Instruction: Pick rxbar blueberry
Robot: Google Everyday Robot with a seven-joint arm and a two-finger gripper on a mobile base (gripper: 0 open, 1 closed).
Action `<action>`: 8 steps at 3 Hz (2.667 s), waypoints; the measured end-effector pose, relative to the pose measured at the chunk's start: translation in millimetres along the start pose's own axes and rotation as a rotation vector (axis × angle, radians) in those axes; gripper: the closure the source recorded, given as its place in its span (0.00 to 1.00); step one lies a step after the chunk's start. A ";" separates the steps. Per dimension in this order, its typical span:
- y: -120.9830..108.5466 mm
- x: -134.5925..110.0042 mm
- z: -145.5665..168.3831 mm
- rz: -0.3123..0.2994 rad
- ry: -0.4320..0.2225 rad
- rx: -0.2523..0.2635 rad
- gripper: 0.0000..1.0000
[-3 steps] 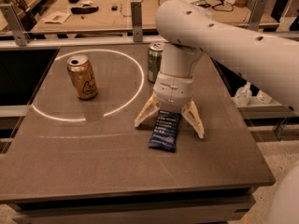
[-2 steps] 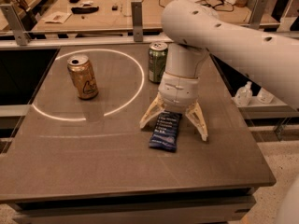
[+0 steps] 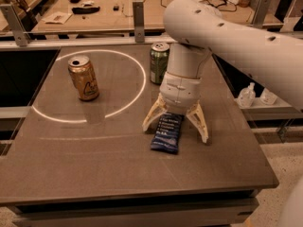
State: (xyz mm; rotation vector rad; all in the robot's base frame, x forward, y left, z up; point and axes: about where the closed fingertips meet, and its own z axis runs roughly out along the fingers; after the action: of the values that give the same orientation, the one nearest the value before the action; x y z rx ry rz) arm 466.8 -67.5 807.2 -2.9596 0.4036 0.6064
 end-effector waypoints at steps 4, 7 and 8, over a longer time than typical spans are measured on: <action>0.9 0.2 -1.3 0.003 0.001 -0.001 0.38; 1.6 0.5 -2.1 0.005 0.001 -0.001 0.36; 1.7 0.6 -2.2 0.006 0.002 -0.001 0.36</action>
Offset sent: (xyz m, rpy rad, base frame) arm 0.0194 -0.0539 0.1137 -0.1512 -0.1173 0.0393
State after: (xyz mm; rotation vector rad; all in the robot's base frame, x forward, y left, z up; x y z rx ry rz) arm 467.7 -69.6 808.9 -2.9610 0.4126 0.6051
